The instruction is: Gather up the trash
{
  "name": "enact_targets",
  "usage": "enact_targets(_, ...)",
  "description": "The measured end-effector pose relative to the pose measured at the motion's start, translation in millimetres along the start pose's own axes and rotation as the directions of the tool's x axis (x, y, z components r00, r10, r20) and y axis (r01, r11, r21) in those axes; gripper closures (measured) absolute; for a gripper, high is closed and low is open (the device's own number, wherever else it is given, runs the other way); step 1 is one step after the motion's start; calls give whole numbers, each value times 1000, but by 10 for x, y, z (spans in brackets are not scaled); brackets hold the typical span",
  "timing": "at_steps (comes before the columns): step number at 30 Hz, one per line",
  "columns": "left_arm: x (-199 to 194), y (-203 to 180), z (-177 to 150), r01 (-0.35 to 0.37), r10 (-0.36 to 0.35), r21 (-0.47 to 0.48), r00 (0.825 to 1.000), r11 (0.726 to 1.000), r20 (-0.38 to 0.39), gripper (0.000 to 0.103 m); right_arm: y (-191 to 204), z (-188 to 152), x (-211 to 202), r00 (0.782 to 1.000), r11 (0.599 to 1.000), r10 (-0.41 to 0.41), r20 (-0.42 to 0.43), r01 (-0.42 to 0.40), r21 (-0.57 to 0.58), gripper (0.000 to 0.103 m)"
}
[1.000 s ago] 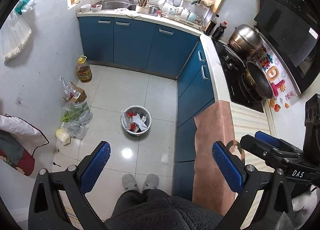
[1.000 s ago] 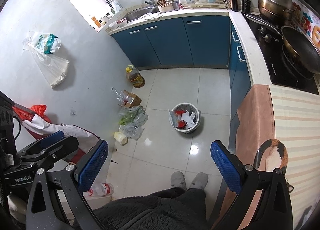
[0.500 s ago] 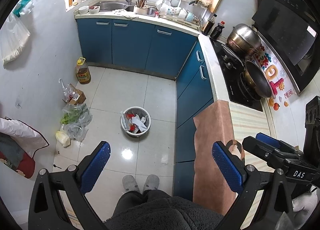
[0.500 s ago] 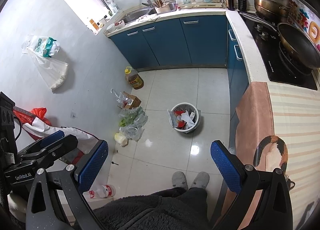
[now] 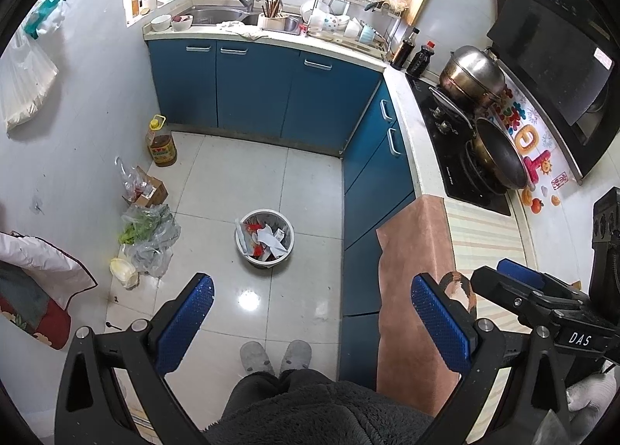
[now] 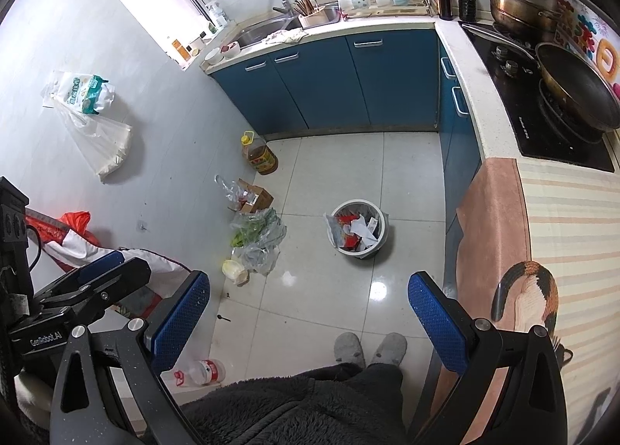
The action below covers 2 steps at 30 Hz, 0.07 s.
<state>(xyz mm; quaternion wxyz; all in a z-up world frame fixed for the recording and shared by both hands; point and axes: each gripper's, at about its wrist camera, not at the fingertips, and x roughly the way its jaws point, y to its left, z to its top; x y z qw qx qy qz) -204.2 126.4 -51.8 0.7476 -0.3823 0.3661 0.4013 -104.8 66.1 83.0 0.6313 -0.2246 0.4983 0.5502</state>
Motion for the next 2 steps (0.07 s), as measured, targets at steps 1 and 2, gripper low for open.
enact_targets(1,-5,5,3,0,0,3,1000,1000,0,0,-4,1,0,1000,1000,1,0,-1,1,0)
enact_targets(2,-7,4,9,-3,3,4,1000,1000,0,0,-4,1,3,1000,1000,0,0,0,1,0)
